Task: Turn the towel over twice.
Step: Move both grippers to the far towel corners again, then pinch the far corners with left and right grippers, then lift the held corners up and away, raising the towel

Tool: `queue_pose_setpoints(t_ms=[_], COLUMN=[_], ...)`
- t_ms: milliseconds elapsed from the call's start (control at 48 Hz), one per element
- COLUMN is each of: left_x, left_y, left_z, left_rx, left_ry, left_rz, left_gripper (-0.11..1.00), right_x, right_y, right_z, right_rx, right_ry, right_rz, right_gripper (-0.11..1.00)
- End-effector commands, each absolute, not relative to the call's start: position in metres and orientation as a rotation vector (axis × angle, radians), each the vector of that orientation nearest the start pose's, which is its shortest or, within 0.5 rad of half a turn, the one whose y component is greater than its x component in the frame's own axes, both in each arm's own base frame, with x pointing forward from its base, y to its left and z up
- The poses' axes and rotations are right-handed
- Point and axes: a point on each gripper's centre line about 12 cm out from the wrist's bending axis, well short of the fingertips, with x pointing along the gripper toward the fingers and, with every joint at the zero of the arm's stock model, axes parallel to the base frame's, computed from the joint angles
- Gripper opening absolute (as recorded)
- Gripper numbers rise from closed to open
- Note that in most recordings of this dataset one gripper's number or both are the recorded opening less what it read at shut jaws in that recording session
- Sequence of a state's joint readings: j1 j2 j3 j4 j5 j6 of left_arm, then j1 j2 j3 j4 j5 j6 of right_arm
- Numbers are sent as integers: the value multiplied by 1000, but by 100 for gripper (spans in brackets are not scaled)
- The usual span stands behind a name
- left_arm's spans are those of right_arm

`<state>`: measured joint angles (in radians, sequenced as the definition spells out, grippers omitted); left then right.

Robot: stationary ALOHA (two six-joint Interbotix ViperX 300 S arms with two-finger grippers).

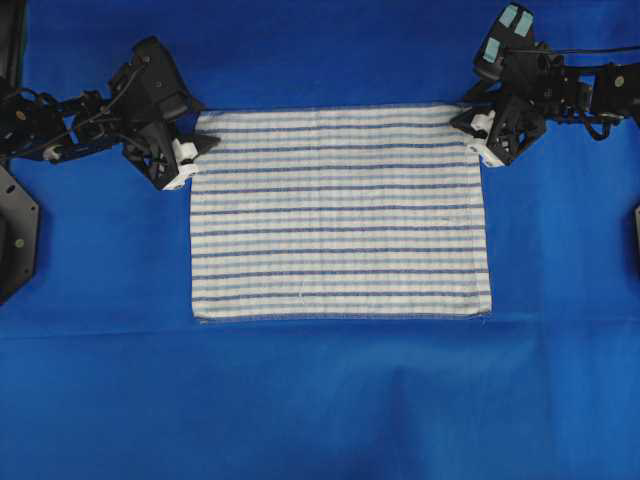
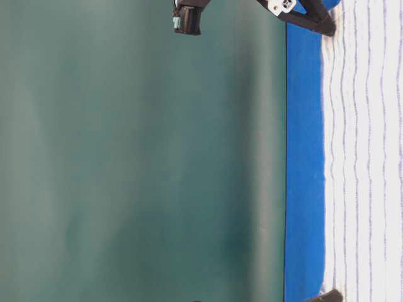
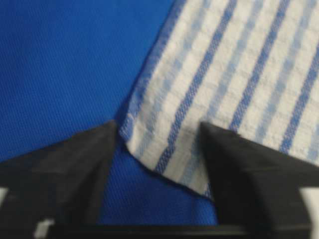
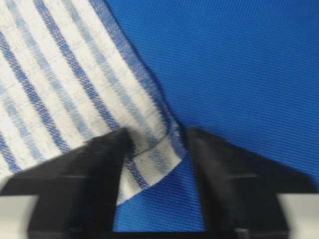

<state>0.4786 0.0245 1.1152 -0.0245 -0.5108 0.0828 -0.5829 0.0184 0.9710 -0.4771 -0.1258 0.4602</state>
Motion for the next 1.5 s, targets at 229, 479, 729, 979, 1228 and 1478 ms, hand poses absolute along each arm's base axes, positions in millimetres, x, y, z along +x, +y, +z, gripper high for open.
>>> queue_pose_setpoints(t_ms=[229,479,729,979,1228,1478], left_x=[254,257,261,254,243,234], left_y=[142,148,171,187,195,199], left_z=[86,92,128,176,223,256], left_rx=[-97,-97,-76,19,83,132], left_ry=[643,618,515,449,322,229], left_rz=[478,496,557,599,651,691], left_gripper=[4,4,4,4,4,4], right_x=[259,260,259,253,250,244], right_y=[-164,-164,-182,-207,-222,-225], right_z=[88,91,120,172,225,277], right_rx=[255,262,241,161,58,-35], right_ry=[830,821,747,678,617,543], right_rz=[-481,-490,-545,-636,-701,-753], right_gripper=[8,8,8,8,8,8])
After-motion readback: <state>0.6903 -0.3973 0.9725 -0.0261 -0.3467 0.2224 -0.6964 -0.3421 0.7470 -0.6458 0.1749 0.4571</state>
